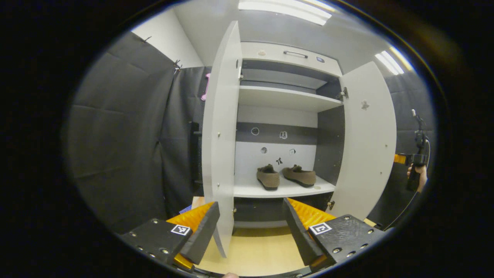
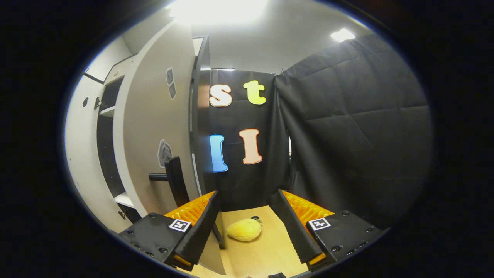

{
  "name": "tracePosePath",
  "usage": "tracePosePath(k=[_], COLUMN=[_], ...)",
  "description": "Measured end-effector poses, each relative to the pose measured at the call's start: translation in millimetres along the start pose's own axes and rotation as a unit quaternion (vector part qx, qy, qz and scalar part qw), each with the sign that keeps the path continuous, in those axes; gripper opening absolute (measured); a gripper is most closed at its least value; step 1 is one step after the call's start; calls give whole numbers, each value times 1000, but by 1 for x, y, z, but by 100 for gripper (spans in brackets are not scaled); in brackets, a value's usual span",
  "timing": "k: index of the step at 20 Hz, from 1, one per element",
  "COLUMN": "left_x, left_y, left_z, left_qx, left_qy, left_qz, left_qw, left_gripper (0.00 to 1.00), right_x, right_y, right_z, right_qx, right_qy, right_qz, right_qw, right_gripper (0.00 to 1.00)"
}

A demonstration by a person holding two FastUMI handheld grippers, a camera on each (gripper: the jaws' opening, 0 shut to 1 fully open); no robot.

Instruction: Grab one shoe with the right hand and put it into the shoe cabinet, grab the other shoe with the left hand and put it into the shoe cabinet; then close the right door with the right hand and the left door with the left hand.

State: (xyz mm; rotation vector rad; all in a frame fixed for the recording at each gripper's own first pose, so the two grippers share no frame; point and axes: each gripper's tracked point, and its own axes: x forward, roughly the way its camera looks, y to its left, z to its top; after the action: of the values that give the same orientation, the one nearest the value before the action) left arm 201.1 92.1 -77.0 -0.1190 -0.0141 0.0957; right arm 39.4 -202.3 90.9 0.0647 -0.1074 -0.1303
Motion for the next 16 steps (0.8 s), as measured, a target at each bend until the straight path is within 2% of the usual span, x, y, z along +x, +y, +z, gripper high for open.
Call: tracePosePath(k=[1,3,4,8,11,12,13,14,15,16], left_x=[-1,-2,-4,-10,-17,-16,-17,-19,-21,-25], left_y=[6,23,25,30,44,49,53,58,64,72], left_z=[-1,-9,-10,-8,-6,-11,-13,-14,-16,-18], left_qx=[-6,-11,-12,-21,-28,-32,-35,-38,-41,-43], left_qy=[-1,-3,-4,-5,-5,-2,-1,1,3,3], left_qz=[-2,0,6,20,35,41,47,51,56,62], left_qw=[1000,1000,1000,1000,999,999,998,998,998,997], left_gripper=[100,100,95,95,95,95,95,95,95,95], right_x=[-2,-5,-7,-15,-17,-16,-16,-16,-15,-14], right_y=[3,8,10,29,50,60,69,78,87,95], right_z=[-3,-4,-3,-3,-5,-8,-8,-7,-7,-7], right_qx=[-4,-9,-12,-12,-8,-4,-2,-2,-5,-10], right_qy=[3,7,9,12,20,24,25,26,25,24], right_qz=[1,1,0,13,36,49,60,70,78,84], right_qw=[1000,1000,1000,1000,999,998,998,997,997,996], right_gripper=[90,90,90,90,90,95,90,90,95,90])
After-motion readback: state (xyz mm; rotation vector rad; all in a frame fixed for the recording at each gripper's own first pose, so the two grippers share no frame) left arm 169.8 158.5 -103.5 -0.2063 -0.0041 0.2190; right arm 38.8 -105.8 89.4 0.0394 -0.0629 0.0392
